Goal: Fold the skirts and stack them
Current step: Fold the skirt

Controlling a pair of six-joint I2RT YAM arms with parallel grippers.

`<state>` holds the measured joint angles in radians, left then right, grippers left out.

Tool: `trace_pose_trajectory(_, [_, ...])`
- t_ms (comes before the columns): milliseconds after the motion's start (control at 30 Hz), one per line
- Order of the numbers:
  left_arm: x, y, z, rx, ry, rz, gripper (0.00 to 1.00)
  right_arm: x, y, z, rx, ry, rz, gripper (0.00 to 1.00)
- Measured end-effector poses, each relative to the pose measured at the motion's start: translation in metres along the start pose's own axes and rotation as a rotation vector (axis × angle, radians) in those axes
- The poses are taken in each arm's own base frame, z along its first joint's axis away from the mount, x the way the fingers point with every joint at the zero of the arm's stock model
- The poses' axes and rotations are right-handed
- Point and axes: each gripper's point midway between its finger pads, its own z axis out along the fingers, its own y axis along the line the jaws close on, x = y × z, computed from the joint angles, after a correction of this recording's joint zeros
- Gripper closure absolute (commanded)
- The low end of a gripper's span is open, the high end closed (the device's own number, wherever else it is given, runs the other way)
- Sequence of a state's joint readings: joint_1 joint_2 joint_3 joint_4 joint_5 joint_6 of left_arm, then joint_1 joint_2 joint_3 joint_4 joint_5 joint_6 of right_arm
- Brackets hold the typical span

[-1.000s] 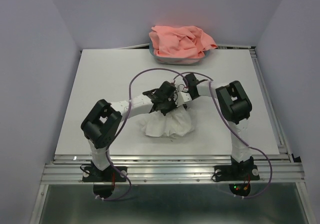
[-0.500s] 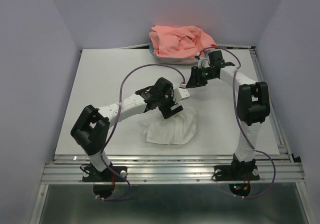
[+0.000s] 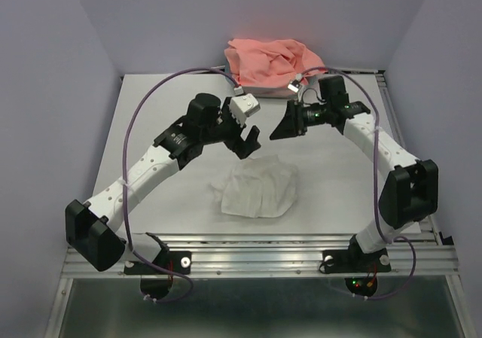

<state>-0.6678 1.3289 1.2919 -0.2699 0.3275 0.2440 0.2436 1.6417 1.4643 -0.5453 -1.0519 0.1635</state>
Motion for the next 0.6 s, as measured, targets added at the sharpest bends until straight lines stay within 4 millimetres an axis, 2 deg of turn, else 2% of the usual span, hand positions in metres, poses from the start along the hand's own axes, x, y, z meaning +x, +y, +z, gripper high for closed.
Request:
trace_pose_trajectory(33, [0.008,-0.008,0.003,0.050,0.002,-0.048,0.01,0.015,0.007,0.007,-0.041,0.031,0.045,0.37])
trace_pose_trajectory(133, [0.043,-0.012,0.006,0.105,0.047,-0.185,0.01,0.075,0.021,0.039,-0.147,0.161,0.207,0.26])
trace_pose_trajectory(200, [0.071,-0.006,0.006,0.111,0.089,-0.290,0.01,0.121,0.019,0.058,-0.178,0.257,0.340,0.22])
trace_pose_trajectory(267, [0.084,-0.001,0.005,0.113,0.108,-0.368,0.01,0.149,0.012,0.074,-0.187,0.319,0.436,0.21])
trace_pose_trajectory(333, [0.089,0.013,0.002,0.088,0.099,-0.425,0.01,0.160,-0.003,0.086,-0.172,0.338,0.495,0.20])
trace_pose_trajectory(467, [0.081,0.032,-0.001,0.056,0.049,-0.455,0.01,0.177,-0.048,0.110,-0.119,0.343,0.583,0.20])
trace_pose_trajectory(533, [0.081,0.037,-0.003,0.045,0.043,-0.459,0.01,0.183,-0.062,0.115,-0.128,0.350,0.620,0.20])
trace_pose_trajectory(600, [0.082,0.041,-0.006,0.030,0.039,-0.457,0.01,0.180,-0.063,0.116,-0.137,0.345,0.615,0.20])
